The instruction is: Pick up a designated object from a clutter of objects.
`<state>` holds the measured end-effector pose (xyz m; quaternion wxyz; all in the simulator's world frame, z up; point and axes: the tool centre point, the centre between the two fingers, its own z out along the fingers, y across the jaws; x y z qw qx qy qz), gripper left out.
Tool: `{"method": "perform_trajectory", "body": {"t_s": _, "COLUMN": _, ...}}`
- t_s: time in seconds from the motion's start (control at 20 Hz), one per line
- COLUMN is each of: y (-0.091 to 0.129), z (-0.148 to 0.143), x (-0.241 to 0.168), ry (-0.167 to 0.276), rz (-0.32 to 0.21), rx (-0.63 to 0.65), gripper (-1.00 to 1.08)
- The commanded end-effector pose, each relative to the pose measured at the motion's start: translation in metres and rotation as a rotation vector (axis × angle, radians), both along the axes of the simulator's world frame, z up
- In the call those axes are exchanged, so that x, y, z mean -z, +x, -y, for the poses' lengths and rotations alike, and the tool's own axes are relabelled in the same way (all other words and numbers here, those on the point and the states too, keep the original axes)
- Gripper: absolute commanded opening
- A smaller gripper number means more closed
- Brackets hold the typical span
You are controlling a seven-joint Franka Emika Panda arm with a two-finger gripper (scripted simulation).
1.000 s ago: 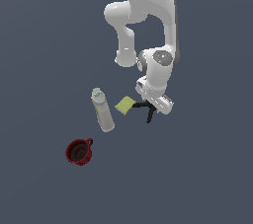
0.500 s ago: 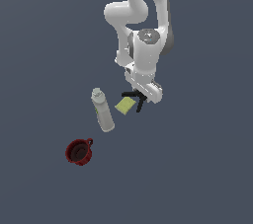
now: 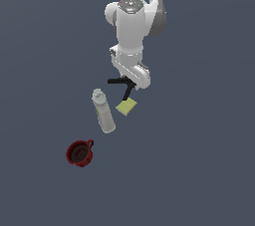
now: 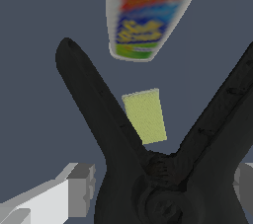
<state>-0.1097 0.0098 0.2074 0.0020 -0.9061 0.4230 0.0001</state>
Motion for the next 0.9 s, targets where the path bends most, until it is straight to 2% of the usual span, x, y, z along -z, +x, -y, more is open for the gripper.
{"method": "perform_trajectory", "body": {"t_s": 0.0, "y": -0.005, "z": 0.017, "x": -0.021, "ry": 0.000, "rz": 0.001, "rx": 0.000, "gripper": -1.00}}
{"method": "perform_trajectory", "body": {"t_s": 0.85, "y": -0.031, "z": 0.124, "x": -0.158, "ry": -0.002, "rz": -0.001, "rx": 0.000, "gripper": -1.00}}
